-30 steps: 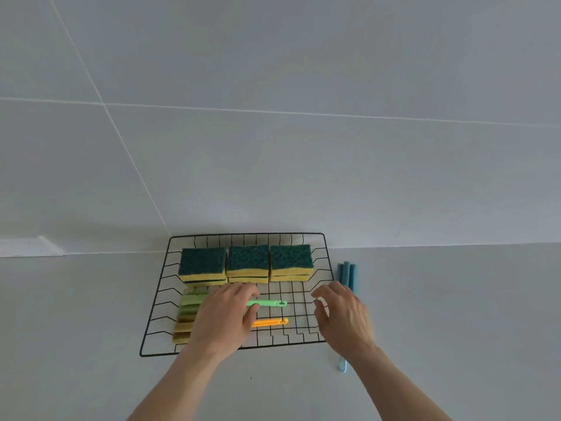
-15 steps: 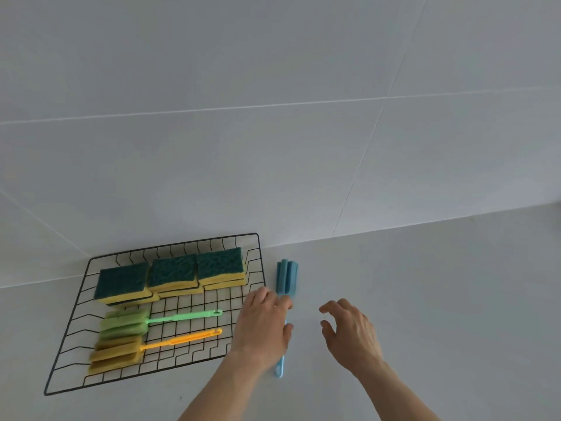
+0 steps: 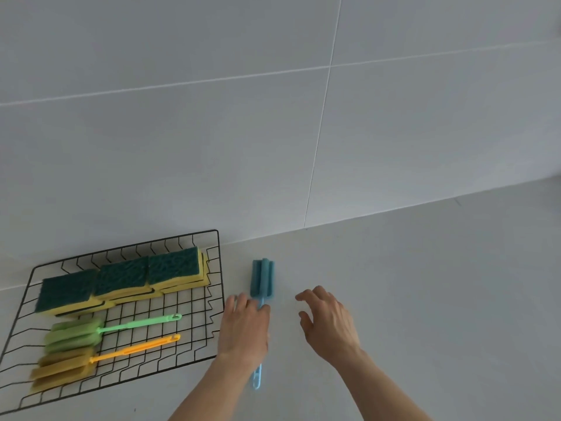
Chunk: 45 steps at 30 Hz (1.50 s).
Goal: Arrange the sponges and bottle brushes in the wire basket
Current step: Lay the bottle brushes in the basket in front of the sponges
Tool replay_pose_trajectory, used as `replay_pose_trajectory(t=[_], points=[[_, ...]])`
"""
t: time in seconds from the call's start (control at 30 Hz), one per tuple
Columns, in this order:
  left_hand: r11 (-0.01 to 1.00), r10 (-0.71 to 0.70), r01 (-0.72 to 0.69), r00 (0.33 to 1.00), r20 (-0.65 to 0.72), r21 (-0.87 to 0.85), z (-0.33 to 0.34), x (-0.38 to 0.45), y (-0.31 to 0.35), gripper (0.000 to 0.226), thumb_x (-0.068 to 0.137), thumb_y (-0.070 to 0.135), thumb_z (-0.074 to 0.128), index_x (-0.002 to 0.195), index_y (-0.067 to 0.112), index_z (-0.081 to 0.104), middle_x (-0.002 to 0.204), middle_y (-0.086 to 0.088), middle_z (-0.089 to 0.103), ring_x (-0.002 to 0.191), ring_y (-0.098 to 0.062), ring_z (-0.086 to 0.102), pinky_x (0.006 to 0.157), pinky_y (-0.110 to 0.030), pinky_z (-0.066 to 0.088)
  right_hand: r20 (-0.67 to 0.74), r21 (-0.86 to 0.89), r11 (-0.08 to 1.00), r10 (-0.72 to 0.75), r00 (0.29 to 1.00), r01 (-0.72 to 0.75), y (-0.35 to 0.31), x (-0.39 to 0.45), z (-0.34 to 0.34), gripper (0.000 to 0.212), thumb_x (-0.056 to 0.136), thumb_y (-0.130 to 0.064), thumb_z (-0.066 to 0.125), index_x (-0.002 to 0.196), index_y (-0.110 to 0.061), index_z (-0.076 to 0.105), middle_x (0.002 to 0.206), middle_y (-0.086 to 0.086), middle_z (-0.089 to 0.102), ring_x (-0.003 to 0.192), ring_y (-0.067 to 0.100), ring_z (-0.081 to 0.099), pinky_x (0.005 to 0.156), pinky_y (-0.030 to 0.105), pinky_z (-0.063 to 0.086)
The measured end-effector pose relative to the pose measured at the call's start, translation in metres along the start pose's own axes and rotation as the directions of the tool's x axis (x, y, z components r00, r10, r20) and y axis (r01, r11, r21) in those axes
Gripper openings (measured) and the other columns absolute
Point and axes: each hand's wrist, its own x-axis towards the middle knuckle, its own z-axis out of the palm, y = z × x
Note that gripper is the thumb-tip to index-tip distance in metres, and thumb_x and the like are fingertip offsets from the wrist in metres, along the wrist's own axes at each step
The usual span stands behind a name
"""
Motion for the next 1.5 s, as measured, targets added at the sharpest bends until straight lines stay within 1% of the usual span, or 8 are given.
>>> replay_pose_trajectory(t=[0.13, 0.23, 0.33, 0.43, 0.53, 0.87, 1.23, 1.5], points=[[0.943, 0.02, -0.035, 0.999, -0.05, -0.332, -0.011, 0.001, 0.009, 0.035, 0.093, 0.015, 0.06, 0.122, 0.035, 0.06, 0.117, 0.01, 0.056, 0.093, -0.013, 0.06, 0.086, -0.027, 0.045, -0.113, -0.069, 0.992, -0.114, 0.987, 0.107, 0.004, 0.005, -0.015, 0.064, 0.079, -0.012, 0.076, 0.135, -0.026, 0.048, 0.13, -0.001, 0.051, 0.111, 0.021, 0.053, 0.086, 0.031, 0.051], [0.889, 0.029, -0.075, 0.994, -0.107, -0.452, -0.024, 0.002, 0.008, 0.028, 0.095, 0.016, 0.061, 0.114, 0.036, 0.062, 0.115, 0.016, 0.056, 0.086, -0.007, 0.063, 0.071, -0.016, 0.043, -0.079, -0.204, 0.959, -0.214, 0.974, 0.195, 0.006, 0.007, -0.025, 0.076, 0.074, -0.015, 0.082, 0.139, -0.032, 0.045, 0.146, 0.001, 0.043, 0.139, 0.027, 0.035, 0.114, 0.037, 0.03], [0.852, 0.046, -0.111, 0.989, -0.139, -0.512, -0.036, -0.001, -0.002, 0.02, 0.097, 0.02, 0.06, 0.105, 0.038, 0.06, 0.105, 0.021, 0.054, 0.08, -0.005, 0.059, 0.064, -0.012, 0.037, -0.093, -0.279, 0.935, -0.254, 0.963, 0.22, 0.004, 0.006, -0.033, 0.072, 0.073, -0.017, 0.083, 0.135, -0.03, 0.051, 0.145, 0.004, 0.048, 0.143, 0.029, 0.033, 0.12, 0.044, 0.018], [0.827, 0.067, -0.155, 0.982, -0.179, -0.541, -0.048, -0.011, -0.019, 0.022, 0.095, 0.02, 0.063, 0.101, 0.039, 0.056, 0.1, 0.024, 0.054, 0.081, -0.004, 0.06, 0.068, -0.014, 0.044, -0.147, -0.264, 0.94, -0.258, 0.955, 0.214, -0.01, 0.001, -0.04, 0.064, 0.074, -0.017, 0.084, 0.131, -0.029, 0.056, 0.133, 0.003, 0.057, 0.133, 0.029, 0.046, 0.116, 0.047, 0.03], [0.823, 0.064, -0.177, 0.973, -0.222, -0.54, -0.058, -0.028, -0.042, 0.025, 0.093, 0.021, 0.066, 0.101, 0.04, 0.052, 0.102, 0.024, 0.06, 0.083, -0.003, 0.061, 0.07, -0.014, 0.042, -0.184, -0.236, 0.938, -0.299, 0.936, 0.253, -0.035, -0.002, -0.045, 0.055, 0.076, -0.019, 0.083, 0.125, -0.028, 0.061, 0.117, -0.002, 0.061, 0.114, 0.024, 0.056, 0.103, 0.036, 0.041], [0.833, -0.124, -0.072, 0.942, -0.311, -0.549, -0.05, -0.106, -0.181, 0.026, 0.088, 0.022, 0.072, 0.102, 0.038, 0.057, 0.098, 0.027, 0.059, 0.087, 0.002, 0.058, 0.077, -0.018, 0.05, -0.134, -0.211, 0.899, -0.415, 0.9, 0.383, -0.157, -0.009, -0.016, 0.046, 0.079, -0.025, 0.077, 0.122, -0.027, 0.06, 0.104, -0.006, 0.058, 0.097, 0.019, 0.054, 0.08, 0.031, 0.047], [0.816, -0.296, 0.101, 0.919, -0.262, -0.569, 0.014, -0.168, -0.299, 0.028, 0.087, 0.013, 0.071, 0.098, 0.035, 0.058, 0.092, 0.024, 0.057, 0.077, -0.003, 0.056, 0.067, -0.019, 0.049, 0.022, -0.197, 0.878, -0.44, 0.898, 0.435, -0.25, -0.003, 0.064, 0.043, 0.081, -0.038, 0.074, 0.119, -0.031, 0.055, 0.107, -0.01, 0.06, 0.096, 0.016, 0.054, 0.083, 0.03, 0.047], [0.826, -0.275, 0.11, 0.935, -0.224, -0.553, 0.037, -0.155, -0.332, 0.022, 0.09, 0.012, 0.066, 0.099, 0.031, 0.06, 0.094, 0.019, 0.061, 0.078, -0.007, 0.055, 0.07, -0.022, 0.046, 0.061, -0.213, 0.902, -0.372, 0.926, 0.376, -0.267, 0.008, 0.099, 0.041, 0.085, -0.037, 0.072, 0.121, -0.029, 0.056, 0.107, -0.009, 0.058, 0.099, 0.017, 0.051, 0.086, 0.03, 0.045]])
